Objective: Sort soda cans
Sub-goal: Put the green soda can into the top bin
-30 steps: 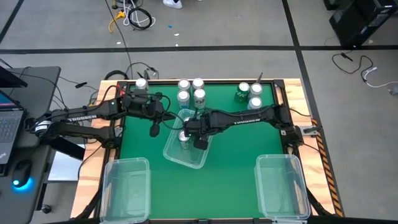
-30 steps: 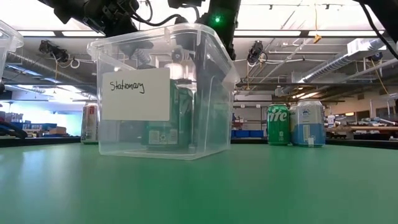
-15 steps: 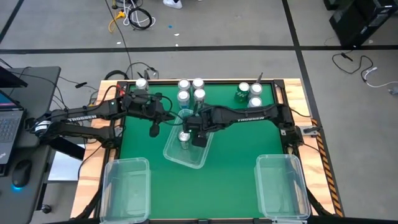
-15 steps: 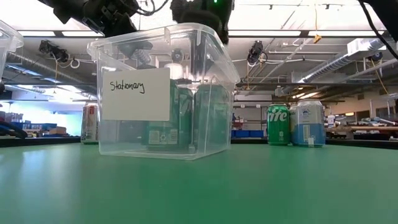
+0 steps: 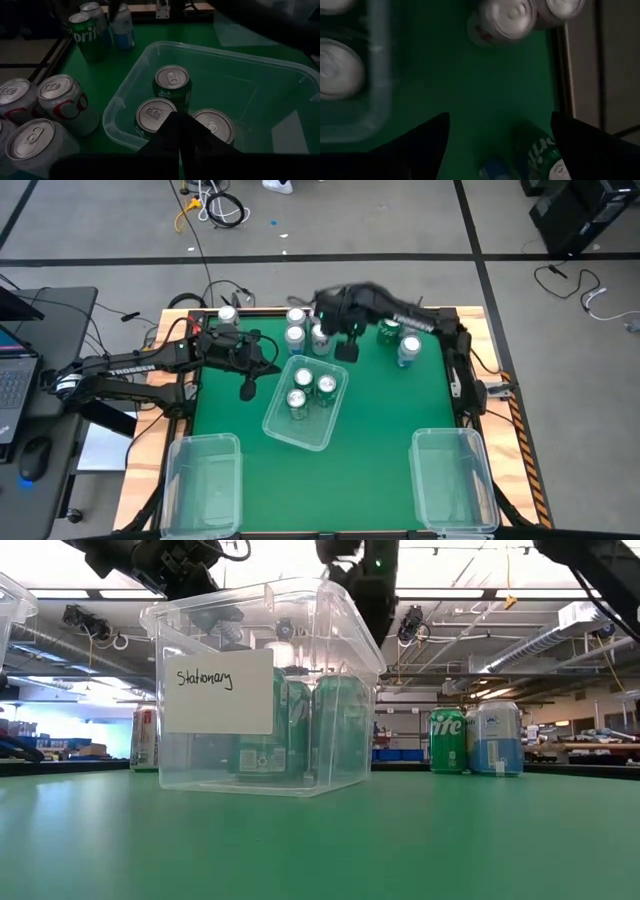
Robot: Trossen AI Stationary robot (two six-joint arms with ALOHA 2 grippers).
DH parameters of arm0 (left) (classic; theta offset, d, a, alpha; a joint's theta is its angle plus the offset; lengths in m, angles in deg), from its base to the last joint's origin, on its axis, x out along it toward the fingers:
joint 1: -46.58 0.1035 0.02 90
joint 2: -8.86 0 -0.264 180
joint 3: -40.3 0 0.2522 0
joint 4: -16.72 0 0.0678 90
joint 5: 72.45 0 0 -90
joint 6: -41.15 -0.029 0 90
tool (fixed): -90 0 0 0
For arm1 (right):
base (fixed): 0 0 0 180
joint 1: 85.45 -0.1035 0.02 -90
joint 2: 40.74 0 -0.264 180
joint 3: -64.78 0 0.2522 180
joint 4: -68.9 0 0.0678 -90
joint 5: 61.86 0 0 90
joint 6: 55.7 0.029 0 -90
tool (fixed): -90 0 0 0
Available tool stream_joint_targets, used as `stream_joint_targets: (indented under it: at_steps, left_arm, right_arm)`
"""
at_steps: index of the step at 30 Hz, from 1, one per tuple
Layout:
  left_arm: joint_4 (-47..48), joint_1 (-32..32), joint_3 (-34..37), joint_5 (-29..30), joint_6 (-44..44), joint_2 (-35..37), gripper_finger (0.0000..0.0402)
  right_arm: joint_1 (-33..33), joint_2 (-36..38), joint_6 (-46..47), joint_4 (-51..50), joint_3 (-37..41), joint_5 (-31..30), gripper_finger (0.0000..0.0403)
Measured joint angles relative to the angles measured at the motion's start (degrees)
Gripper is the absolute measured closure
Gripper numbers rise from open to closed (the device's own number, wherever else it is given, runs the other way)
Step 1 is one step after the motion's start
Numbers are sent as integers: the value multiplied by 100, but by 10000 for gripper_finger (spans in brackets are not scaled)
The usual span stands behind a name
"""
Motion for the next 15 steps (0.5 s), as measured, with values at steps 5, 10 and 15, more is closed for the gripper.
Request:
stream_joint_targets:
  at_steps: [5, 10, 15]
  left_arm:
    - [122, -1, 0, 0, -1, 0, 400]
    - [224, -2, 0, 0, 16, -2, 400]
    - [277, 0, 0, -2, 118, -2, 400]
  right_arm:
    - [722, 18, -281, -4, 118, 51, 71]
    - [1286, 39, -366, -4, 128, 450, 69]
    - [1696, 172, -508, 8, 480, 580, 73]
